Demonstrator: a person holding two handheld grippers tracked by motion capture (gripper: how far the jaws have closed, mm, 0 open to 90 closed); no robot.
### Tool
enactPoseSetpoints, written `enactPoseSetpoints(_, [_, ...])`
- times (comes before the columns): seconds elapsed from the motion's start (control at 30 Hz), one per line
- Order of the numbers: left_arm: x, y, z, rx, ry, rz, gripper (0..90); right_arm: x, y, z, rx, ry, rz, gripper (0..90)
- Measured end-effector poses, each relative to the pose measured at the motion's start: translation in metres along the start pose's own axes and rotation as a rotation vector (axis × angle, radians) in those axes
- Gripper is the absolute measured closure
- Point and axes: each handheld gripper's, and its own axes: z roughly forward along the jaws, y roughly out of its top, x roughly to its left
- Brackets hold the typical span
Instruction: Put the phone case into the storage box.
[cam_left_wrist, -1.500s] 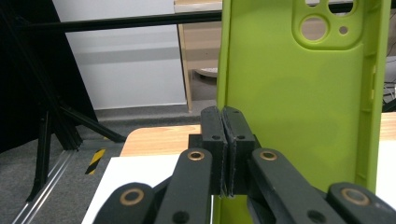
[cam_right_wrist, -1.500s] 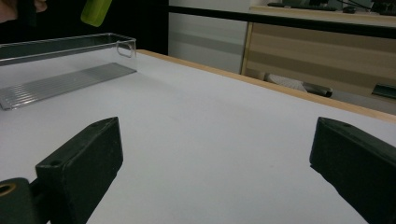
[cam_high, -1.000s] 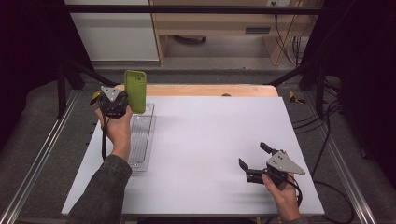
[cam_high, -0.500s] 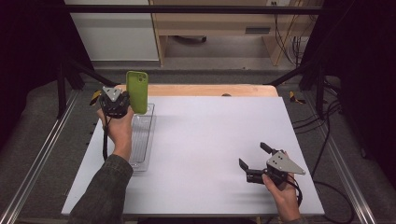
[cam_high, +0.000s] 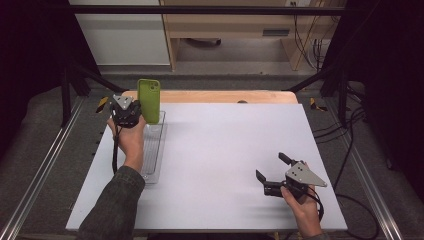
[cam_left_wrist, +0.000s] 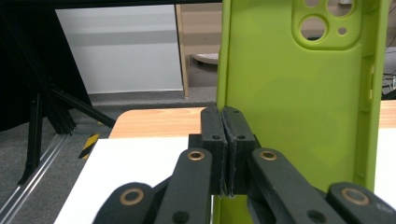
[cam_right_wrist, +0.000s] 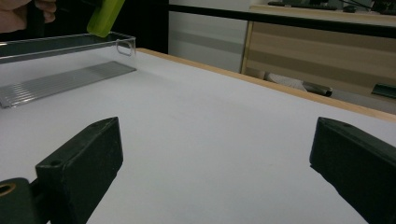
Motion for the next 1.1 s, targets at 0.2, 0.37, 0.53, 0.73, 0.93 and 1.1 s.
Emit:
enactPoseSetpoints(0.2, [0.0004, -0.0034, 0.0022, 0.012, 0.001, -0.002, 87.7, -0.0001, 0.0, -0.0001, -0.001, 0.0, 0.0, 2.9])
enactPoseSetpoints(0.37, [0.0014, -0.0061, 0.0033, 0.02, 0.004, -0.007, 87.6, 0.0, 0.0, 0.0, 0.0, 0.0, 0.0, 2.9])
enactPoseSetpoints(0.53, [0.002, -0.0062, 0.0037, 0.019, 0.009, -0.011, 87.6, -0.0001, 0.0, 0.0001, -0.002, -0.001, 0.0, 2.9])
enactPoseSetpoints(0.73, [0.0003, -0.0061, 0.0033, 0.027, 0.002, -0.013, 87.6, -0.0003, -0.0001, 0.0002, -0.001, -0.002, 0.0, 2.9])
enactPoseSetpoints(0.93, [-0.0022, -0.006, 0.0031, 0.033, 0.003, -0.012, 87.6, -0.0002, 0.0001, -0.0002, -0.003, -0.002, 0.001, 2.9])
enactPoseSetpoints(1.1, [-0.0033, -0.0065, 0.0037, 0.036, 0.003, -0.011, 87.6, -0.0004, 0.0001, -0.0003, -0.003, -0.003, 0.001, 2.9])
